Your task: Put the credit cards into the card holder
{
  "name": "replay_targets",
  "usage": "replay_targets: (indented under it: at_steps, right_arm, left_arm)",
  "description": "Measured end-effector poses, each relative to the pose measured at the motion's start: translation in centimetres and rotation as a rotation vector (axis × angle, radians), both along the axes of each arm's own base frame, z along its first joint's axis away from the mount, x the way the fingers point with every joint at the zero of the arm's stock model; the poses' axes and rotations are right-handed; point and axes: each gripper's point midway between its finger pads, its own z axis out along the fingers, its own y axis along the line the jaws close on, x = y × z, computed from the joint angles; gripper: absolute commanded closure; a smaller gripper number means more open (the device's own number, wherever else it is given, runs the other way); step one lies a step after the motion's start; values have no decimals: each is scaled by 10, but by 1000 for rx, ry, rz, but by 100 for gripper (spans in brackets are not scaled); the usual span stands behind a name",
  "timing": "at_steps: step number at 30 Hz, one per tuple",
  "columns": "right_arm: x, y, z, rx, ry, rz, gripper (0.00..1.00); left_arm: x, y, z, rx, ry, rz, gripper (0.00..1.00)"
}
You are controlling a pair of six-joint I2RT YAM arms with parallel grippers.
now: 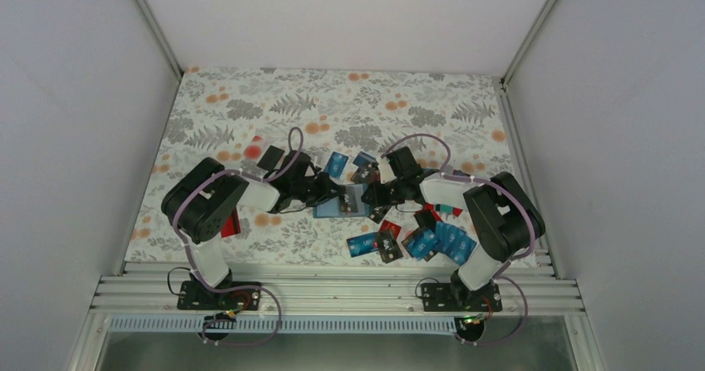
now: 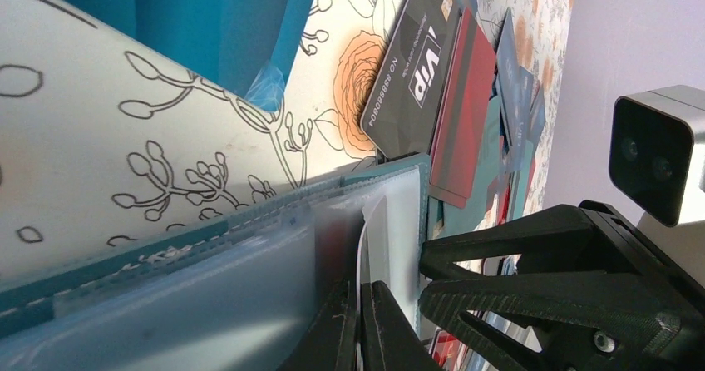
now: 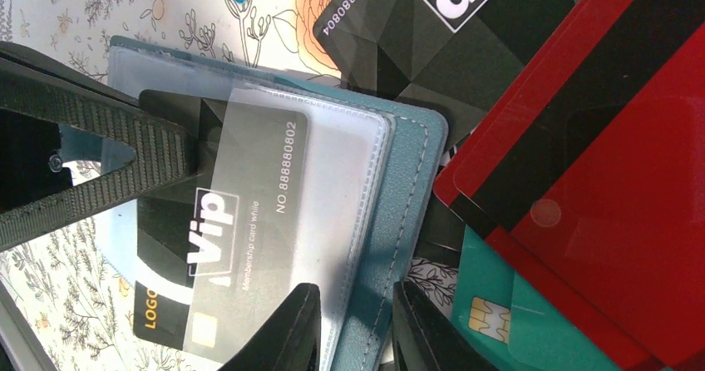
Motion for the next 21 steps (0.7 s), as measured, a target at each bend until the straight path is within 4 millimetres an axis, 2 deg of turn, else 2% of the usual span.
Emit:
replay_targets:
  at_steps: [21]
  right_arm:
    - [1,0,0,-14,18,3,78]
  left_arm:
    - [7,-17,2,41,-42,-75,98]
